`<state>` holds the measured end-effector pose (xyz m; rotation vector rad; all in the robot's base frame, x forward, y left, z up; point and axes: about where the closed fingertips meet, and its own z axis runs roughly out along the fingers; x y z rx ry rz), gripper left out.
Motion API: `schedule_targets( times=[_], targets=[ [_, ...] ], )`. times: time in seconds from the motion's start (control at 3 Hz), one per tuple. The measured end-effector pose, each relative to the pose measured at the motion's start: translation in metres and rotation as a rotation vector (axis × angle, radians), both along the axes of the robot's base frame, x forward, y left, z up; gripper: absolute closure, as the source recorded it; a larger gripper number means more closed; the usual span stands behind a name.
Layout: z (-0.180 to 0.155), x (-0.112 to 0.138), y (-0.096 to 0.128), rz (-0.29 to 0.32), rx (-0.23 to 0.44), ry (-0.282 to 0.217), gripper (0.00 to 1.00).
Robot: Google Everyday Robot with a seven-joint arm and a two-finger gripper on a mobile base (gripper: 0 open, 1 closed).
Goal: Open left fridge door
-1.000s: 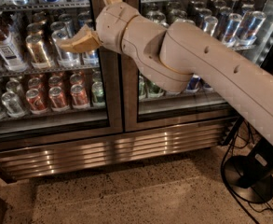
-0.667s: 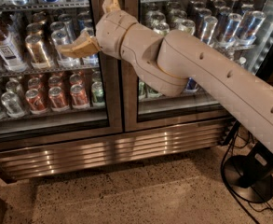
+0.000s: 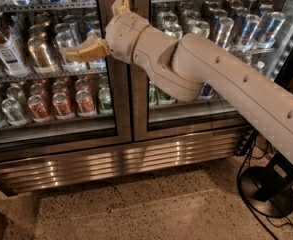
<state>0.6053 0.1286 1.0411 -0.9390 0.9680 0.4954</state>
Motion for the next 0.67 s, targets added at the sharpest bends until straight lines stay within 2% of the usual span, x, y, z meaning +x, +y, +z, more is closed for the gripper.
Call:
schedule_targets(
  times=[0.33,0.67],
  targets=[
    [0.0046,-0.0137,0.0067,0.055,0.01,-0.013,0.0],
    [0.0042,-0.0104,0.0058,-0.007,-0.036,0.005,0.0]
  ],
)
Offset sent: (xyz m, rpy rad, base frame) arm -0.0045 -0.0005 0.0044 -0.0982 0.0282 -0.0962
